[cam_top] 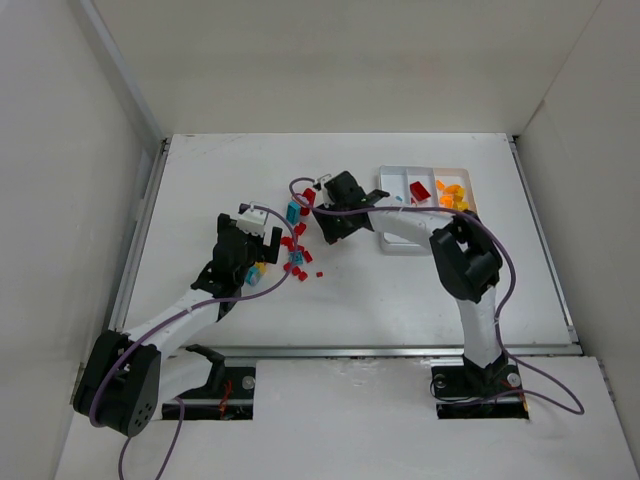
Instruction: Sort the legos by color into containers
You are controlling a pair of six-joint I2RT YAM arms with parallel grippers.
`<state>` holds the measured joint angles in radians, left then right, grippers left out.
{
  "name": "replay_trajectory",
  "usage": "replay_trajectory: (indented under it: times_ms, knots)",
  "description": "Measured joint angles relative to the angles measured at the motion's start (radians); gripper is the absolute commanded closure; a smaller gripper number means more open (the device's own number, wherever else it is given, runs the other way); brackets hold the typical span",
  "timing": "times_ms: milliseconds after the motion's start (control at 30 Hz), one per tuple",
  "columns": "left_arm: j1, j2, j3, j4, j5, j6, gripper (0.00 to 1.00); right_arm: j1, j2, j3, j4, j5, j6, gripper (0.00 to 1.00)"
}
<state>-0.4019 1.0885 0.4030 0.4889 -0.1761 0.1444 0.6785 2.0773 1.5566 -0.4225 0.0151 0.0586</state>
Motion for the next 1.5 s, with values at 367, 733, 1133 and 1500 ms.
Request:
replay_trajectory:
  times_ms: [367, 733, 1133, 1500]
  knots:
    - [0.0, 0.0, 0.0, 0.0, 0.007, 0.0, 0.0, 0.011, 0.034, 0.003, -0.026, 0.001, 0.013, 0.44]
    - [0.0, 0.0, 0.0, 0.0, 0.008, 0.0, 0.0, 0.016, 0.061, 0.041, -0.026, 0.004, 0.021, 0.7]
    - [0.0, 0.0, 0.0, 0.002, 0.03, 0.01, 0.0, -0.012, 0.04, 0.037, -0.033, -0.01, 0.046, 1.0]
    - [0.0, 0.07, 0.031, -0.015, 0.145, 0.058, 0.14, -0.343, -0.286, -0.074, 0.021, 0.091, 0.097, 1.0]
